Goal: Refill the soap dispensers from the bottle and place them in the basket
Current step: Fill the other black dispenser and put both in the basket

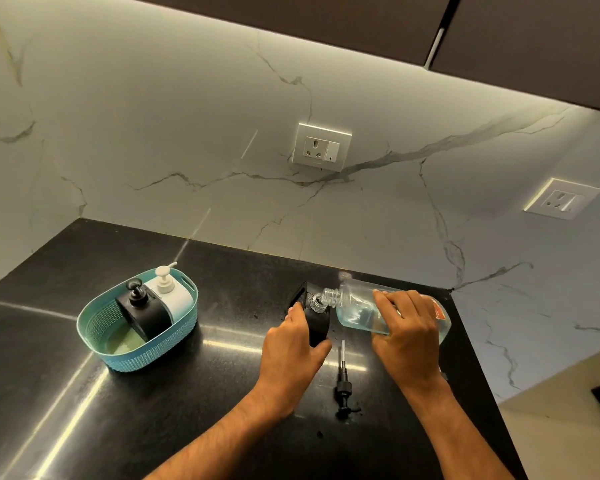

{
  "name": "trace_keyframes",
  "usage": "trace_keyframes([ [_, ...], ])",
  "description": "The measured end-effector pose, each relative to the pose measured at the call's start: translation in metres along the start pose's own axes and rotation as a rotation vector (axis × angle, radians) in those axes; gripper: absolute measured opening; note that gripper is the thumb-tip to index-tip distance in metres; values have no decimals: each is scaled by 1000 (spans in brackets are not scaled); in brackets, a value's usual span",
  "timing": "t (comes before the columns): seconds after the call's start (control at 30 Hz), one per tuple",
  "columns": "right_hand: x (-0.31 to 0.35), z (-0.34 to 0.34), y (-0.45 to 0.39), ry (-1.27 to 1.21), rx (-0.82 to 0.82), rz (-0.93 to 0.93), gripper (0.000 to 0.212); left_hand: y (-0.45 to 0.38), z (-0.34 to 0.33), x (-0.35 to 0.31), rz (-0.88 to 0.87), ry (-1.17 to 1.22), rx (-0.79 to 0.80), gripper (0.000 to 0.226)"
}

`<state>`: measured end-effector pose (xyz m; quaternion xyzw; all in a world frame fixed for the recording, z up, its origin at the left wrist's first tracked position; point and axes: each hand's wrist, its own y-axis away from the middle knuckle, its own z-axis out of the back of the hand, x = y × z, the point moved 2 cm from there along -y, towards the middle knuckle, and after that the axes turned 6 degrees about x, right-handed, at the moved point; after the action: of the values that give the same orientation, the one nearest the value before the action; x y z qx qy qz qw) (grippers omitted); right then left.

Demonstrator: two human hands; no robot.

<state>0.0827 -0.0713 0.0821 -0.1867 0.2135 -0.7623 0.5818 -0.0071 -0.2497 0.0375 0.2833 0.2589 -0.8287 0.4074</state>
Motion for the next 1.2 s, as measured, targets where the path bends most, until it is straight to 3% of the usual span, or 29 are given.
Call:
trace_keyframes([
  [1.2,3,-1,-9,-24,1,32,65,-4,-3,9,5,-28,6,56],
])
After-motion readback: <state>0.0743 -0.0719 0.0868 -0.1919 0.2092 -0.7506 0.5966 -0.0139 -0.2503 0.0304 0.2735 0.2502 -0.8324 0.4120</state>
